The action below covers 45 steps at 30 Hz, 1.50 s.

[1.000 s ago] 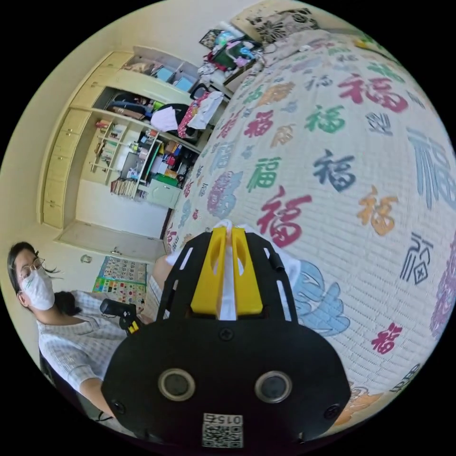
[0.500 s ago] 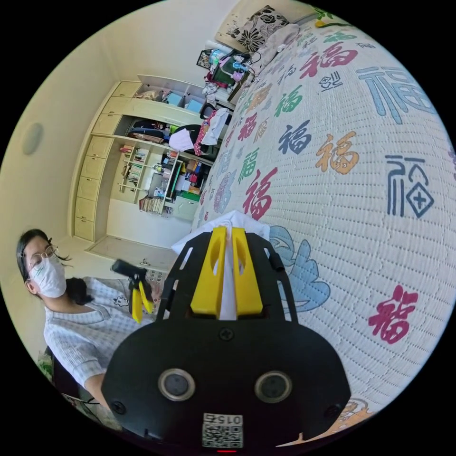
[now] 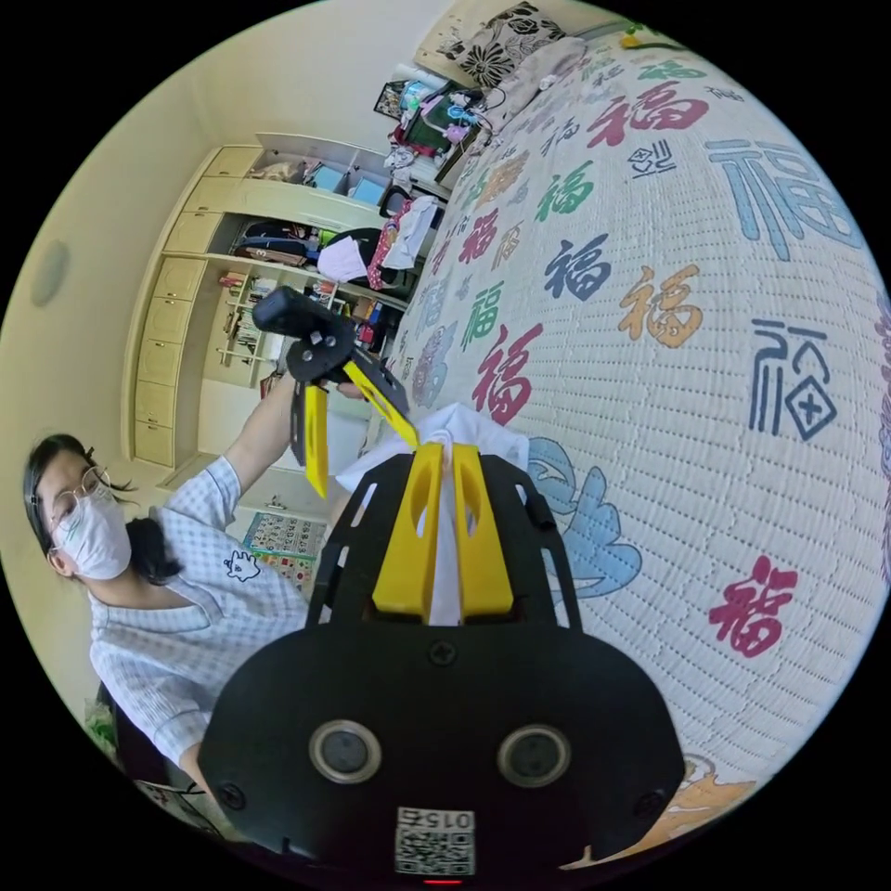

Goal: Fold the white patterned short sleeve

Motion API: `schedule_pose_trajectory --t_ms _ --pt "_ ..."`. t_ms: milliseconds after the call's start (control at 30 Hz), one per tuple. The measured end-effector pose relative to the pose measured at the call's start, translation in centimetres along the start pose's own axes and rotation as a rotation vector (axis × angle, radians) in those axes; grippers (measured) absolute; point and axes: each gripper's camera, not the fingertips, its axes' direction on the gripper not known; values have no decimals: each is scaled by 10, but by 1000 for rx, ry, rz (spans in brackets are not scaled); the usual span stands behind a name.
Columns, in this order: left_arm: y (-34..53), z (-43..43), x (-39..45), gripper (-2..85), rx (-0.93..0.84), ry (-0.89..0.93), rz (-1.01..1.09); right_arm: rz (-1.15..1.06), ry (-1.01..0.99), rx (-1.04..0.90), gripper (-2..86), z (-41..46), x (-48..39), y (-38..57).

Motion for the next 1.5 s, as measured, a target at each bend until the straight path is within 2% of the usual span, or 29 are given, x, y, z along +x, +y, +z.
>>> schedule_pose_trajectory --t_ms 100,133,233,300,333,533,667,833,900,1033,1133,1200,1300,1400,1500 --pt "9 33 -35 145 -272 236 -66 43 44 -34 4 -8 6 3" --pt "16 34 -40 134 -297 262 -90 47 44 -37 4 -10 8 3" --pt "58 13 -58 69 -197 254 -177 68 -3 -16 3 -18 14 7" --pt "90 -15 -71 32 -11 195 -206 71 31 -14 1 -17 17 7" --pt "96 -18 -74 30 16 181 -225 70 45 -20 1 -17 18 7" --pt "120 -10 -112 24 -8 125 -355 150 136 -26 -5 -26 37 19" --pt "139 -24 -115 44 53 163 -362 168 90 51 -5 -40 38 38" --pt "195 -69 -90 102 293 145 -357 163 142 165 -4 -59 20 77" --pt "228 -91 -68 100 447 61 -391 175 115 205 -2 -62 15 104" --pt "254 -91 -4 93 618 -89 -387 176 93 222 6 -55 -6 141" --pt "266 -55 56 92 736 -180 -426 157 118 199 18 -39 -30 173" --pt "281 -11 96 95 839 -248 -552 165 178 153 42 -23 -46 199" --pt "302 46 137 109 963 -250 -735 215 302 70 79 0 -58 231" --pt "312 85 176 128 979 -314 -890 277 364 5 93 19 -54 258" --pt "312 102 197 134 989 -331 -952 305 274 -26 77 37 -41 271"
